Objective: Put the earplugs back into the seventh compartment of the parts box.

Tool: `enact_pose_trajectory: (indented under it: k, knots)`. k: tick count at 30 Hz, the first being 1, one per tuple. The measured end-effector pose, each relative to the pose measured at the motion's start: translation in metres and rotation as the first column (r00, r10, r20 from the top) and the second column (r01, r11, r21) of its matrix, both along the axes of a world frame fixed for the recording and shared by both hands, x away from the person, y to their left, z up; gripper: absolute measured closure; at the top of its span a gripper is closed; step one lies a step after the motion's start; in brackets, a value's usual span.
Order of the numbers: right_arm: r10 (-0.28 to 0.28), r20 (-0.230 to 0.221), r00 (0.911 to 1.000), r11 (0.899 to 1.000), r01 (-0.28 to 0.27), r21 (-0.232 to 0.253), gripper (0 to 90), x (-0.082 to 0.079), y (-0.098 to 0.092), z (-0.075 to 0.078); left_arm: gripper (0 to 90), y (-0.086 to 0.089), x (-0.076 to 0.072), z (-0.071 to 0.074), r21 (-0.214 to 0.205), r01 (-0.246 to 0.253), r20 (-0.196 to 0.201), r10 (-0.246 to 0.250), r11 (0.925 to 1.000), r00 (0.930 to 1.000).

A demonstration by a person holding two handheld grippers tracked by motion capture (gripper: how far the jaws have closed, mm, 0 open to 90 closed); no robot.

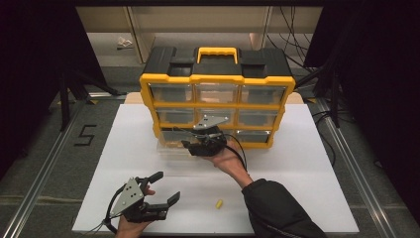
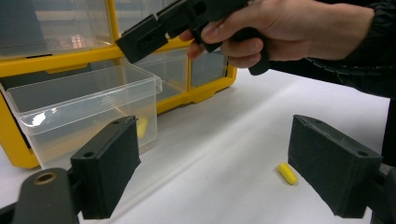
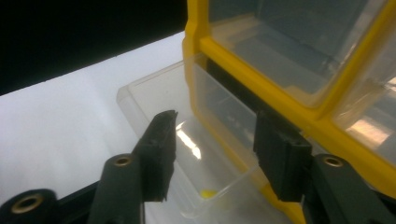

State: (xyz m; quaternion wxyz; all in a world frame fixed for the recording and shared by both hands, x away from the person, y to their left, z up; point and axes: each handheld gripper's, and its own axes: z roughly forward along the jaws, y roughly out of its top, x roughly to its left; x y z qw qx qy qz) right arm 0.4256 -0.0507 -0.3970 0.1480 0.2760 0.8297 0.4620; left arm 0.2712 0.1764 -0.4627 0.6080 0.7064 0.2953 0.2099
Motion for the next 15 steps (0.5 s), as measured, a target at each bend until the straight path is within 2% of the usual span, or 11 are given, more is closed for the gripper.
enact_pose_trajectory:
  k: [5, 7, 15]
  knots:
    - [0.006, 0.020, 0.9998, 1.000, -0.006, 0.012, 43.4, -0.006, -0.004, 0.007, 16.3, 0.000, 0.000, 0.000, -0.003, 0.000, -0.001, 0.000, 1.0000, 1.0000]
    - [0.022, 0.029, 0.9993, 1.000, -0.023, 0.019, 37.5, -0.014, -0.006, 0.012, 16.3, 0.000, 0.000, 0.000, -0.001, 0.001, -0.004, -0.001, 1.0000, 1.0000]
    - [0.037, 0.047, 0.9982, 0.999, -0.039, 0.038, 32.9, -0.032, -0.015, 0.016, 16.3, 0.000, 0.000, 0.000, 0.000, 0.002, -0.005, -0.002, 1.0000, 1.0000]
